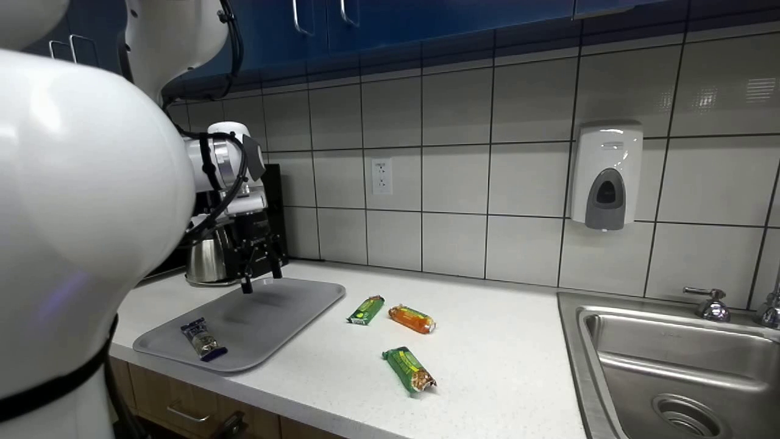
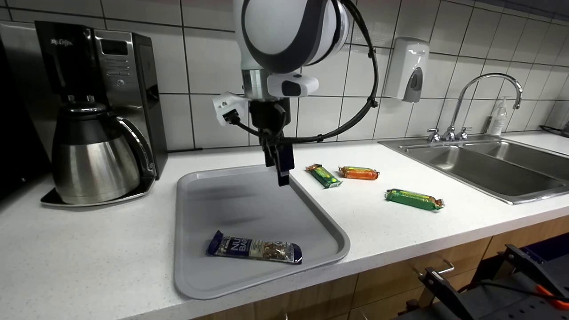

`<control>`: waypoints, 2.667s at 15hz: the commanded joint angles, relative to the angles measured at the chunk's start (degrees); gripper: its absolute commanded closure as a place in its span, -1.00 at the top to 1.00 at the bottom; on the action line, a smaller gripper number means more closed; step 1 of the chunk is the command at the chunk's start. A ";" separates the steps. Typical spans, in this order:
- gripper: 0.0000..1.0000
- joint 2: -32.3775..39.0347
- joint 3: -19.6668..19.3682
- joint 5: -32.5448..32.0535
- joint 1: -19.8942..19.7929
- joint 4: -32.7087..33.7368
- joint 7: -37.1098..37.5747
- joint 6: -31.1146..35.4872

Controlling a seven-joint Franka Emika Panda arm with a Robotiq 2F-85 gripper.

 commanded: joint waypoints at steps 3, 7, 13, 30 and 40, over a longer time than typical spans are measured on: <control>1.00 -0.69 0.81 -0.67 -0.82 -0.49 0.86 0.30; 1.00 -1.50 1.30 -0.17 -0.10 -1.03 2.70 0.47; 1.00 -1.74 2.69 0.50 0.35 -0.97 6.63 -0.14; 1.00 -3.52 6.21 6.35 0.32 -6.37 12.18 2.27; 1.00 -2.83 6.98 6.53 1.48 -8.42 13.65 4.40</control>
